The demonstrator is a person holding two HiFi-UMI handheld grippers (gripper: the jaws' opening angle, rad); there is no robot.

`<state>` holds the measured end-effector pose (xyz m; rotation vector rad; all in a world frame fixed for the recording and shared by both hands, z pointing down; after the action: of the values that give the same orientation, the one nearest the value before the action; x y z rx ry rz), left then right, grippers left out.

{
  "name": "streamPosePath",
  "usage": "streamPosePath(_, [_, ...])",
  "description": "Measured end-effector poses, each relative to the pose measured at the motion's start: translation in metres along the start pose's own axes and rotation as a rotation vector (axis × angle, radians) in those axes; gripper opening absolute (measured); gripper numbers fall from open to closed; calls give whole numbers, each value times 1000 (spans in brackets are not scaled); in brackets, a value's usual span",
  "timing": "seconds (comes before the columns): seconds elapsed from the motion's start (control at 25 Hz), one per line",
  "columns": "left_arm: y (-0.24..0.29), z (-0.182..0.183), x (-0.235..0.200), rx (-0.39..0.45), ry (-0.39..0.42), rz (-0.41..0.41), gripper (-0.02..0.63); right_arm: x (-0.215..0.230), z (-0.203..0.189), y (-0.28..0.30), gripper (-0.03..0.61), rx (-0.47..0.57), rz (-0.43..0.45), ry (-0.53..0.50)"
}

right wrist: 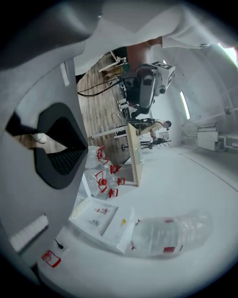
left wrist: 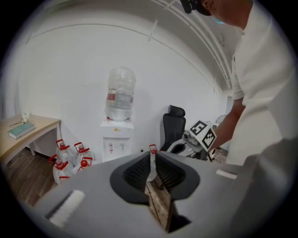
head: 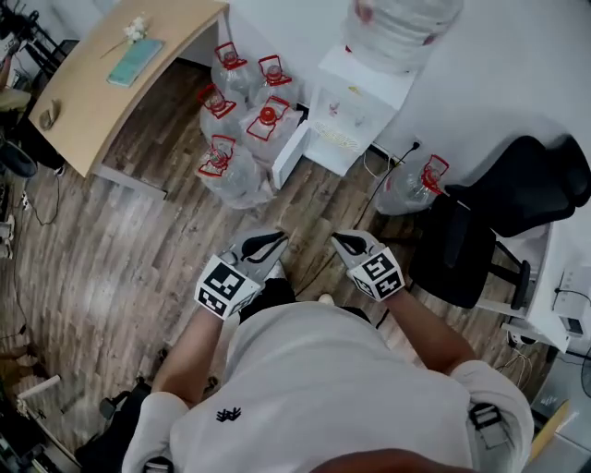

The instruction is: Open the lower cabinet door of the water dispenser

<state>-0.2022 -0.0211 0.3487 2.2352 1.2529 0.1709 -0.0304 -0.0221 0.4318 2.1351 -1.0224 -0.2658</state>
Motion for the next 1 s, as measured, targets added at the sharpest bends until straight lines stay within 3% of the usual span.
streamPosePath(0.44, [25,17,123,11,-48,42,75,-18,-64,-144,2,86,-18,-72])
streamPosePath(0.6, [29,14,158,-17,-12,73,75,-22,-84,-172,2,98,-21,-102])
streamPosePath(1.0, [19,-11,212,-13,-101,115,74,-45,-112,-213,2,149,1,-124])
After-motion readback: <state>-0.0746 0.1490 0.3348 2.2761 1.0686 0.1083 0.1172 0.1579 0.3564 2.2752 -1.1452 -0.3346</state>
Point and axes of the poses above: the fingertips, and each gripper's own axes: y forward along the fingers, x to its right, z out of its top, the point moved 4 cm from there along -y, backward along the fingers, and after that the axes turned 9 degrees about -x, right-handed, at the moved point
